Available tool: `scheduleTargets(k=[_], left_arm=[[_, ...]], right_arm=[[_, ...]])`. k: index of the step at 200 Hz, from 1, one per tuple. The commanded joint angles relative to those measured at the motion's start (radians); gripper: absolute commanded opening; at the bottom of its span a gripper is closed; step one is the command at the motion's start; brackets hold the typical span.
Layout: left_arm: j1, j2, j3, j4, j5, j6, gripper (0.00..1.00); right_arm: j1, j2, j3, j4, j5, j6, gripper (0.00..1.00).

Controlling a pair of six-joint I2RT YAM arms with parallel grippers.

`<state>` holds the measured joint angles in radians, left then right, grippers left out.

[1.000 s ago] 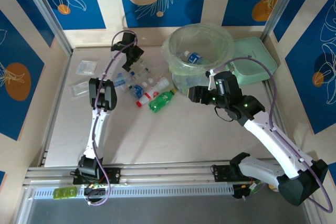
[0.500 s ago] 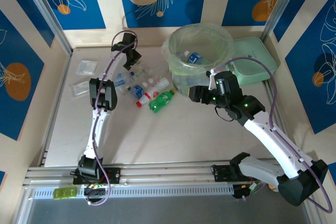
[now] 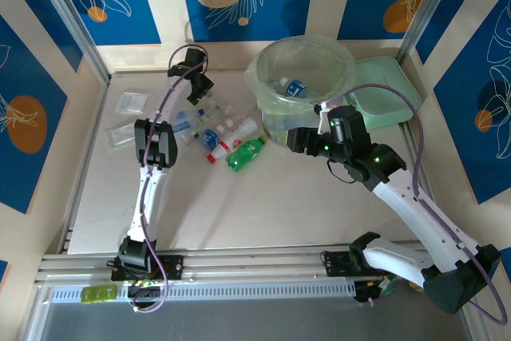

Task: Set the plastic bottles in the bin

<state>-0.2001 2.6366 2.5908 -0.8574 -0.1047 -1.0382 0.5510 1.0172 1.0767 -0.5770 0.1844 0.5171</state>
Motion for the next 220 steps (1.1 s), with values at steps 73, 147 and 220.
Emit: scheduleTargets(k=[73,147,220], left_arm=[[0.015,-0.401,-0.239,0.020,0.044,0.030,0.48],[-0.059,-0.898,-0.914,0.128,0.105,0.005,0.48],[-0.127,-1.380,-1.637,0.192,0.091,-0.049,0.46]], right_arm=[[0.058,-0.093,0.062,-0.067,0.044,0.002,0.70],[0.073,-0.106,0.037,-0.042,-0.049,0.013,0.70],[0.078,-0.155,-0.064,-0.023,-0.109,0.061,0.70]])
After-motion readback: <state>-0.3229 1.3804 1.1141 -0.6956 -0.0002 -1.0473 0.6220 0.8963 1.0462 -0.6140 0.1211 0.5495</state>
